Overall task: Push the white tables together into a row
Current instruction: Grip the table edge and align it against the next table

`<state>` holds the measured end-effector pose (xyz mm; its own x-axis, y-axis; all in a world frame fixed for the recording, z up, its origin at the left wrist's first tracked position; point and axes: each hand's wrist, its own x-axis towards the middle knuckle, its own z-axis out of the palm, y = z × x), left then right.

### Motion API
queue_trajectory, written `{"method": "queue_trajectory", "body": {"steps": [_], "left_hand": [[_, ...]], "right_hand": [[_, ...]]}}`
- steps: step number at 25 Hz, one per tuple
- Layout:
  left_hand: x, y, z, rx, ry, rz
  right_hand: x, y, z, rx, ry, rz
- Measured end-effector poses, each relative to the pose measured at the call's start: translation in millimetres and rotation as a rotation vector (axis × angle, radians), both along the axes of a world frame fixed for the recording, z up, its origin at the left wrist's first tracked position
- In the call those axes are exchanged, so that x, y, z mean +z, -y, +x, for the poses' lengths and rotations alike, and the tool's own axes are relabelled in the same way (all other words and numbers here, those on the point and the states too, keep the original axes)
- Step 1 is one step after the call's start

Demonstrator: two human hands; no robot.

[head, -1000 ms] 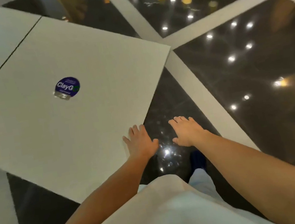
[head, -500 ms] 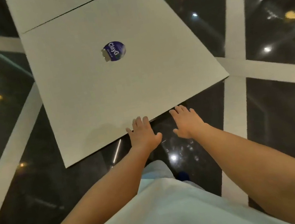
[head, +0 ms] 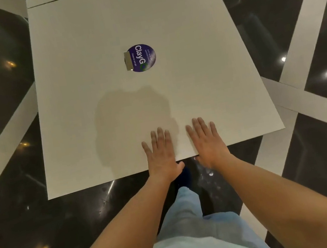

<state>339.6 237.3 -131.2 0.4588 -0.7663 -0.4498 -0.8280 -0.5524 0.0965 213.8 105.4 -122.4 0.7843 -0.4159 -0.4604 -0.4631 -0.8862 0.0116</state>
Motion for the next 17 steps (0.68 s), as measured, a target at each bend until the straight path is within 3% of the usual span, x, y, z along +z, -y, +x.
{"method": "queue_trajectory", "body": {"steps": [9,17], "left_hand": [[-29,14,-4,-0.035,0.116,-0.008],[-28,12,7,-0.108,0.109,-0.03]], "right_hand": [[-32,52,-11,0.378,0.066,0.016],[-34,52,-9,0.373,0.089,0.05]]}}
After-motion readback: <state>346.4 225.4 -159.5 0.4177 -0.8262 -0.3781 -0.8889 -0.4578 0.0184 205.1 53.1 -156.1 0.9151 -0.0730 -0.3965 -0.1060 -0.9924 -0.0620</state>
